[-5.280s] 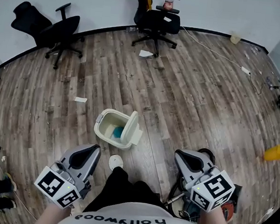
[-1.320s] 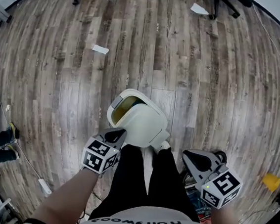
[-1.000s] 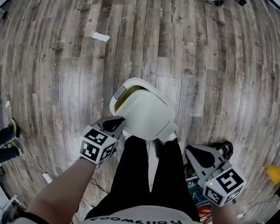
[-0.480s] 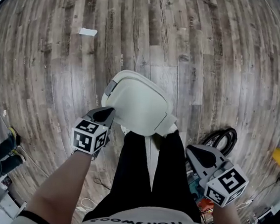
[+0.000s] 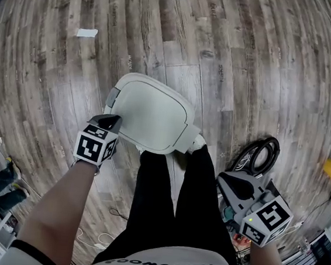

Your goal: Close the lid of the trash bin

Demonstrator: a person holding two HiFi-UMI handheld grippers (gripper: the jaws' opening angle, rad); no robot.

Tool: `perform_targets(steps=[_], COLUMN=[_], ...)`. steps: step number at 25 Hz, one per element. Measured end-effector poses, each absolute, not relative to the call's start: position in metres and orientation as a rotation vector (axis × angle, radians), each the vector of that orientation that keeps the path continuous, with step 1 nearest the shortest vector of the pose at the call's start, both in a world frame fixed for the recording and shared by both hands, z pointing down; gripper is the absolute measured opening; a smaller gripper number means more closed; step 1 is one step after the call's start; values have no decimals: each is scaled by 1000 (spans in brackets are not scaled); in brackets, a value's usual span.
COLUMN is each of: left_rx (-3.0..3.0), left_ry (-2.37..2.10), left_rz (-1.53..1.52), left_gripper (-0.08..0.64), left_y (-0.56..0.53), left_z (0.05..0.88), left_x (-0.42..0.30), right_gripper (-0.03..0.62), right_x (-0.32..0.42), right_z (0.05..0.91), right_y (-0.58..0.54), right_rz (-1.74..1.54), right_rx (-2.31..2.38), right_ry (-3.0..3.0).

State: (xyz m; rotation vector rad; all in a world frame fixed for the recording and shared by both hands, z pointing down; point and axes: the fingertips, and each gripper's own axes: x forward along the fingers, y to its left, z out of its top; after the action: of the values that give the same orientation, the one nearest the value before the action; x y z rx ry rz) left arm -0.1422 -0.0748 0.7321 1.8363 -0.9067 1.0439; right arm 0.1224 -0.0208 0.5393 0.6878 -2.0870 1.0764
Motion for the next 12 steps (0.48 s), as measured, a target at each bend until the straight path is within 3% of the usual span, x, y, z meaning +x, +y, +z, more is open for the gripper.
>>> perform_targets(steps=[12], left_rx=[1796], left_ry=[-892], left_rz=[1343], left_gripper=[8], left_y=[-73], left_z=[741], left_x=[-136], right_gripper=[11], right_x=[127], right_z=[546], right_y=[-1], right_rz=[1128], right_rx=[687], right_ry=[-2080])
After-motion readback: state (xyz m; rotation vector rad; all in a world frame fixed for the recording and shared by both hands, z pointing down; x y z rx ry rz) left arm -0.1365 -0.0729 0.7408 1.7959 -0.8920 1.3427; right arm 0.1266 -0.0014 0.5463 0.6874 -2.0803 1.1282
